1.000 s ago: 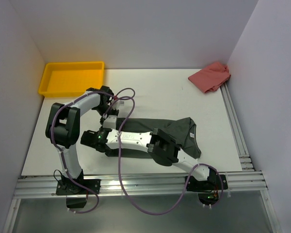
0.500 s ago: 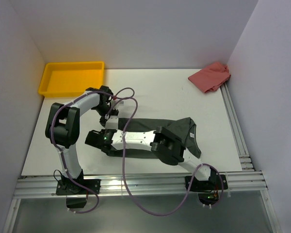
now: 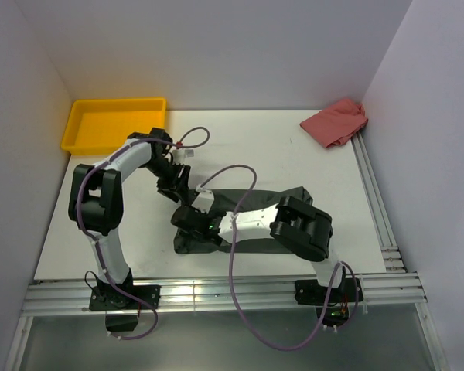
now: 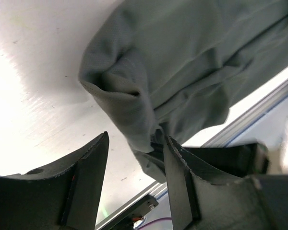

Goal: Roll the t-shirts
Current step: Roll the tshirt

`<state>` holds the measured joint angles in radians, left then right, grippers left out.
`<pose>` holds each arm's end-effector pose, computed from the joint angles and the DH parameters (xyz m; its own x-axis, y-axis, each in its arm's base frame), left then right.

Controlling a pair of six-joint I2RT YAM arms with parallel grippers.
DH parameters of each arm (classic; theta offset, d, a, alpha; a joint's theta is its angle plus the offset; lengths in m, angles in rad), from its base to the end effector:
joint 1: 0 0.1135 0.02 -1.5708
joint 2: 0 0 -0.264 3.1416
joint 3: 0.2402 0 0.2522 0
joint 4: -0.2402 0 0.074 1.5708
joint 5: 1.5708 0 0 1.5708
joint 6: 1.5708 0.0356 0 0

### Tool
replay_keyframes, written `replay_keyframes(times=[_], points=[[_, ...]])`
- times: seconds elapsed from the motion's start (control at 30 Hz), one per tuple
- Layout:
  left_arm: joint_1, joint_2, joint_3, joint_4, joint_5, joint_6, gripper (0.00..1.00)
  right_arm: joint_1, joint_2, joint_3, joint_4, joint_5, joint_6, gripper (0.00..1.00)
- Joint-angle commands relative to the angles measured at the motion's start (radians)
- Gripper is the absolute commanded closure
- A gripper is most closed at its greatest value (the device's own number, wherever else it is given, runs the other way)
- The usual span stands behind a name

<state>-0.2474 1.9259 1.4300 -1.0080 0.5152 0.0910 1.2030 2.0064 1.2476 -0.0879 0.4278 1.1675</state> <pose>0.3475 -0.1059 0.1925 -0.9411 0.3193 -0.1113 0.3319 0.8100 -0.4835 0.1651 0.3875 0.1481 -0.7957 0.2625 -0.5458 -0.0467 0.8720 0.4873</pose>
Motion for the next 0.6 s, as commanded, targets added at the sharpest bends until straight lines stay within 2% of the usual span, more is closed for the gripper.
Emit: replay_keyframes(times=[0.0, 0.33, 0.57], points=[[0.022, -0.079, 0.03, -0.007, 0.078, 0.042, 0.45, -0.031, -0.063, -0.117, 0.319, -0.13, 0.052, 1.0], [0.111, -0.148, -0.101, 0.008, 0.184, 0.124, 0.45, -0.12, -0.019, -0.381, 0.96, -0.325, 0.237, 1.0], [0.119, -0.116, -0.207, 0.069, 0.23, 0.15, 0.44, -0.141, 0.044, -0.456, 1.131, -0.363, 0.353, 1.0]])
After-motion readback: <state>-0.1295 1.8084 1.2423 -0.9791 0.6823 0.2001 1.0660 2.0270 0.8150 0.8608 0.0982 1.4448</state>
